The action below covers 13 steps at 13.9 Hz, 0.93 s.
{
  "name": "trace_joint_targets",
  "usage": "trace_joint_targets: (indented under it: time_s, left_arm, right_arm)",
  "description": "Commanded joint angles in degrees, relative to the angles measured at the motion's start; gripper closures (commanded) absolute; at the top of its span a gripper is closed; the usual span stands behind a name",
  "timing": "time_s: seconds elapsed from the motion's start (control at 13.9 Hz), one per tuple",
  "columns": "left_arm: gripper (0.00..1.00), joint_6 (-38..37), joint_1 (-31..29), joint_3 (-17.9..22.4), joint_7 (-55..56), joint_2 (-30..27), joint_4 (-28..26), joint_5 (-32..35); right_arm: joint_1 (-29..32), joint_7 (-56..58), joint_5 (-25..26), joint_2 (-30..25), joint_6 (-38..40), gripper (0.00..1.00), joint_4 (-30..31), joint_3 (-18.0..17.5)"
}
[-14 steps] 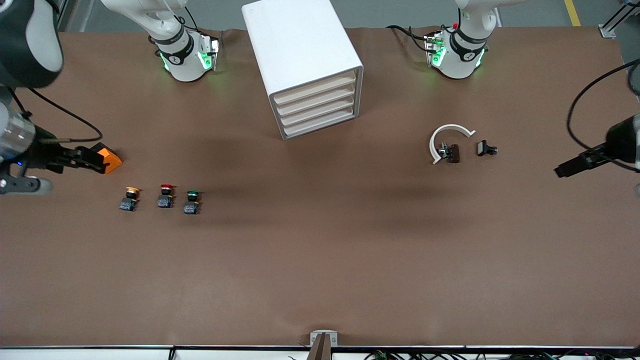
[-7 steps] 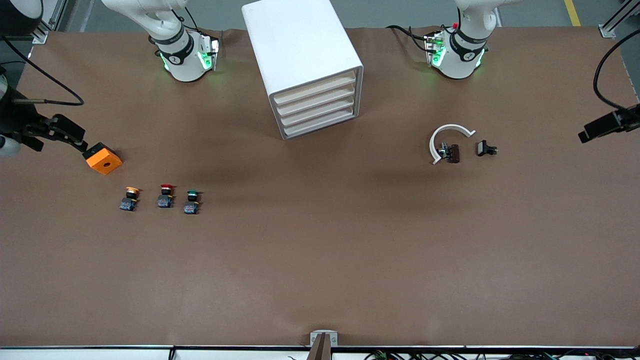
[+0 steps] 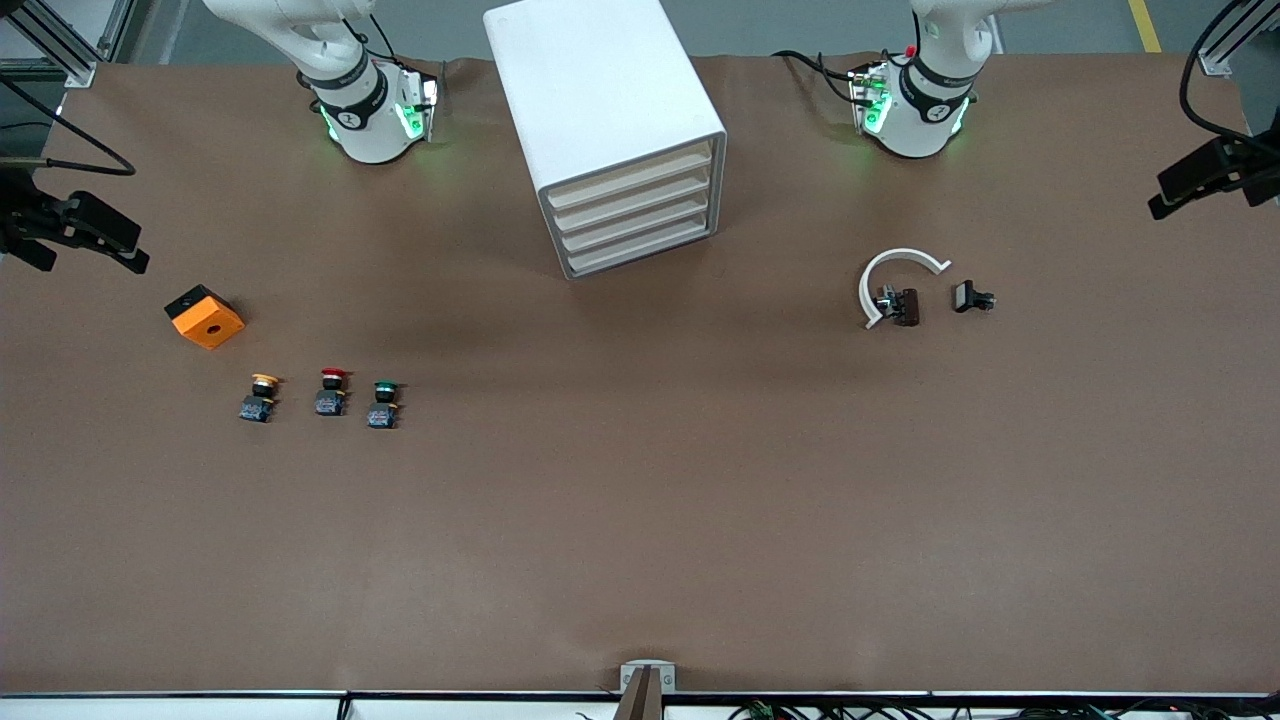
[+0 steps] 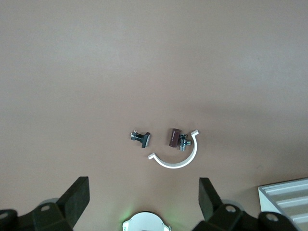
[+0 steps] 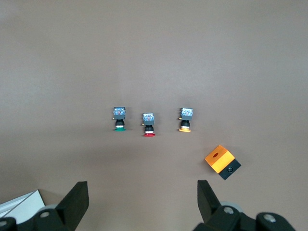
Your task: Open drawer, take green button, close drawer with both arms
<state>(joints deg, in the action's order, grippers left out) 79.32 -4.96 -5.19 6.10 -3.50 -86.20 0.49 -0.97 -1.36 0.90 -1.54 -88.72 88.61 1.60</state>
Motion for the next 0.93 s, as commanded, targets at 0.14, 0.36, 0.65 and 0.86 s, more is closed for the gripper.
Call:
trace_joint_targets:
  time_s: [0.14,0.36,0.65,0.86]
  left_arm:
    - [0.00,4.3,3.7,1.3,0.7,-7.6,-10.2,-0.5]
    - [0.00,4.7,3.4,1.3,0.8,-7.1,-9.9,-0.4]
    - [0.00,4.1,3.5,1.2,-0.1,-4.3,-6.4,0.0]
    - [0.00,3.6,3.4,1.2,-0.1,-4.3,-6.4,0.0]
  right_arm:
    - [0.6,0.6,-0.9,0.6,0.9,0.00,-0.7,-0.7]
    - [0.6,0.6,-0.9,0.7,1.8,0.00,-0.7,-0.7]
    - [0.5,0.6,-0.9,0.7,1.8,0.00,-0.7,-0.7]
    - [0.9,0.6,-0.9,0.7,1.8,0.00,-0.7,-0.7]
